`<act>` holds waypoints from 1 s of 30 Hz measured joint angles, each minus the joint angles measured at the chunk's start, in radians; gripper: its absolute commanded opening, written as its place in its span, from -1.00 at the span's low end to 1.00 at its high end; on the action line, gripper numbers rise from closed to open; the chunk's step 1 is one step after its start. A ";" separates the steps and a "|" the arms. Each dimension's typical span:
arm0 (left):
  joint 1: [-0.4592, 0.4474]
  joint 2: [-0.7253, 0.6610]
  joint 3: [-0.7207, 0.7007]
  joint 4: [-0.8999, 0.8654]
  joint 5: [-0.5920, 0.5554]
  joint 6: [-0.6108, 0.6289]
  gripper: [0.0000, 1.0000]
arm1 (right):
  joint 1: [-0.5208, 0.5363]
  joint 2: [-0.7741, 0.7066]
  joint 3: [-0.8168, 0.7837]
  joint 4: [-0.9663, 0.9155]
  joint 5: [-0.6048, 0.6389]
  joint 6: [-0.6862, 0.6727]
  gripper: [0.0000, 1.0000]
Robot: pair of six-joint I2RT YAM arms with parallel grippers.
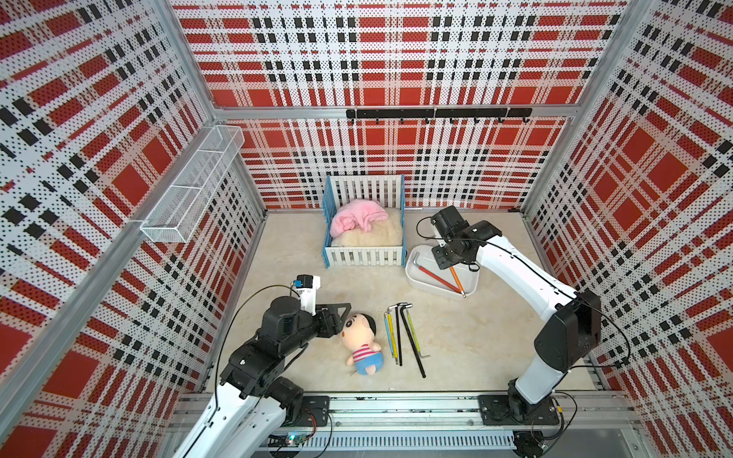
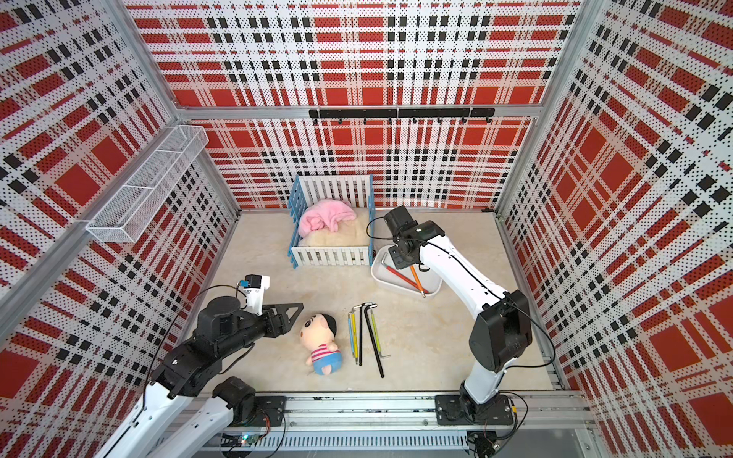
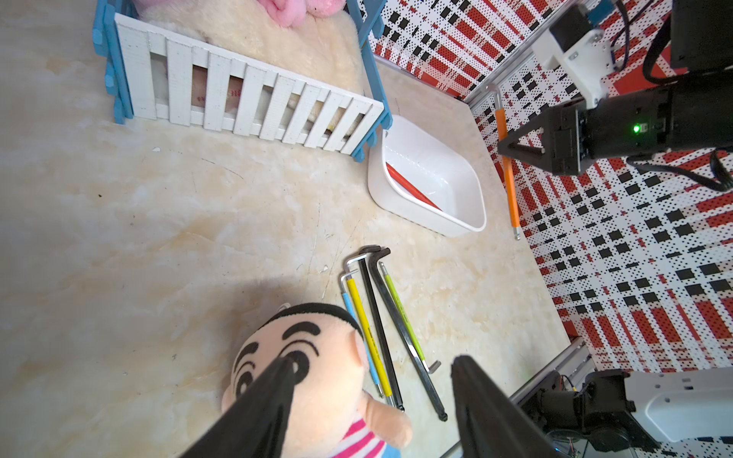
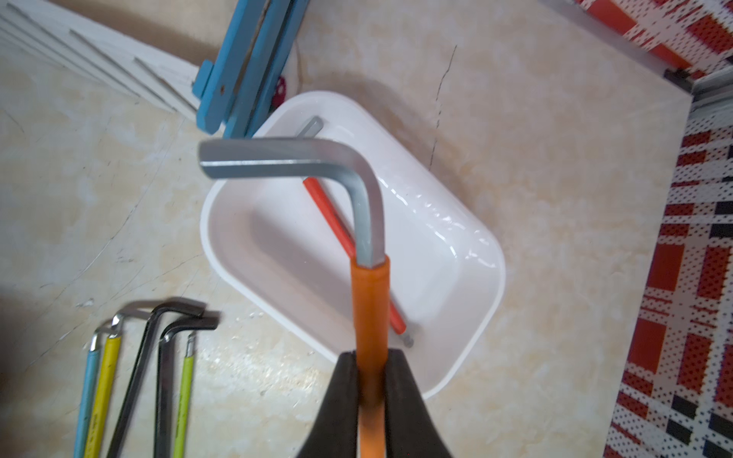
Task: Put the hex key on the desktop into the storage box
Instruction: Place the Allen key in the storage box.
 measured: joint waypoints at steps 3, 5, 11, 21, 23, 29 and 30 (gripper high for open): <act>0.000 0.000 0.000 0.000 0.000 0.000 0.37 | -0.035 0.000 0.000 0.051 0.005 -0.103 -1.00; 0.000 0.000 0.000 0.000 0.000 0.000 0.37 | -0.048 0.000 -0.007 0.098 0.015 -0.177 -1.00; 0.000 0.000 0.000 0.000 0.000 0.000 0.37 | -0.050 0.052 -0.026 0.223 0.031 -0.381 -1.00; 0.021 0.000 0.000 0.000 0.004 0.000 0.37 | -0.035 0.240 -0.013 0.297 0.079 -0.481 -1.00; 0.031 0.000 0.000 0.000 0.007 0.001 0.37 | -0.029 0.257 -0.016 0.309 0.092 -0.482 -1.00; 0.046 0.002 0.000 0.000 0.022 0.005 0.37 | -0.016 0.282 -0.061 0.343 0.110 -0.486 -1.00; 0.050 0.004 0.000 0.000 0.026 0.006 0.37 | -0.014 0.288 -0.067 0.350 0.114 -0.489 -1.00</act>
